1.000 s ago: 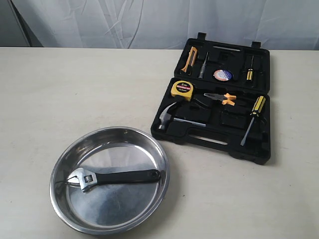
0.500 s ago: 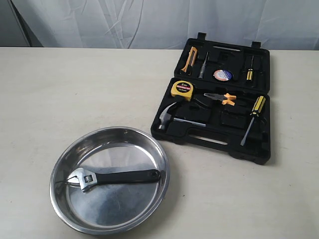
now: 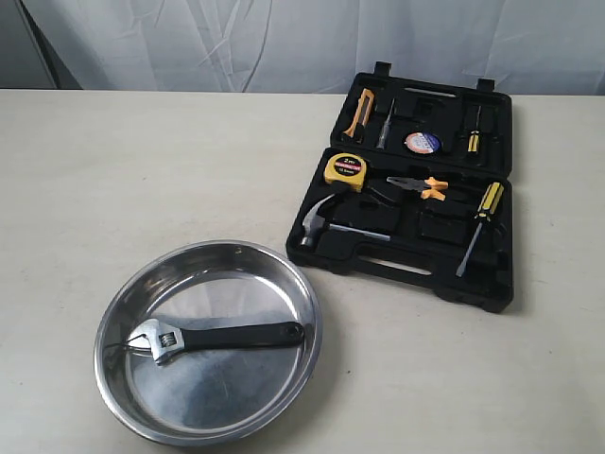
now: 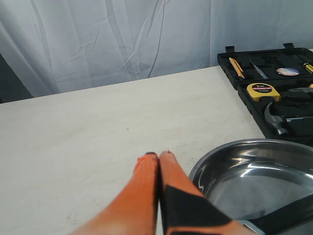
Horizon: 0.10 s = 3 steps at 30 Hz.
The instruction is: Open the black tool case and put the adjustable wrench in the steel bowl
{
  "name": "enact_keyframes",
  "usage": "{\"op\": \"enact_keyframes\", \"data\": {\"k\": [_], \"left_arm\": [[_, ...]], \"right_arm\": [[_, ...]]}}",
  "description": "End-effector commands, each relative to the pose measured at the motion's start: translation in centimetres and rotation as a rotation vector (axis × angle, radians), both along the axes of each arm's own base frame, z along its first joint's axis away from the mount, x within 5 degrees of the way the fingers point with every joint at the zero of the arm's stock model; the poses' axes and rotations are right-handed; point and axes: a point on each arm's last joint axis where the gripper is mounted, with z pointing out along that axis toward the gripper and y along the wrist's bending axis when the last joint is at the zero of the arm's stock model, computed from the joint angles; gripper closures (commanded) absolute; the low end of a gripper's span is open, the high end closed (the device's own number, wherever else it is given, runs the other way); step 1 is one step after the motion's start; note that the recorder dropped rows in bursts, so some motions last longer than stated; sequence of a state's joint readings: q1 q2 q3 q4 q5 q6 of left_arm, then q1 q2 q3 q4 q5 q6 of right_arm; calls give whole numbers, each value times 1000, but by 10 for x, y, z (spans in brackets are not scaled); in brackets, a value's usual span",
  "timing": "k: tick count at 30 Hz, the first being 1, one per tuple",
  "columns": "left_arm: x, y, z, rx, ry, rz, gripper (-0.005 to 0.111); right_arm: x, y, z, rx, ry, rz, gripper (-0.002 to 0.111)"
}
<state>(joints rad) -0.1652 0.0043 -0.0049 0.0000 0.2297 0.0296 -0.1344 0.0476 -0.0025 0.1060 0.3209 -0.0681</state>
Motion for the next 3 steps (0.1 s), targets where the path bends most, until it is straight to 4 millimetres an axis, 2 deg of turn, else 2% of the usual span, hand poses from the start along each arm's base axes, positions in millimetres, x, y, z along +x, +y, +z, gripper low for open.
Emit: {"op": "enact_keyframes", "data": {"k": [1,3], "left_arm": [[0,0,-1,-1,-5,-7,106],[0,0,-1,-1,-5,-7,106]], "right_arm": [[0,0,0,0,-3,-5,109],[0,0,0,0,-3,-5,109]]}}
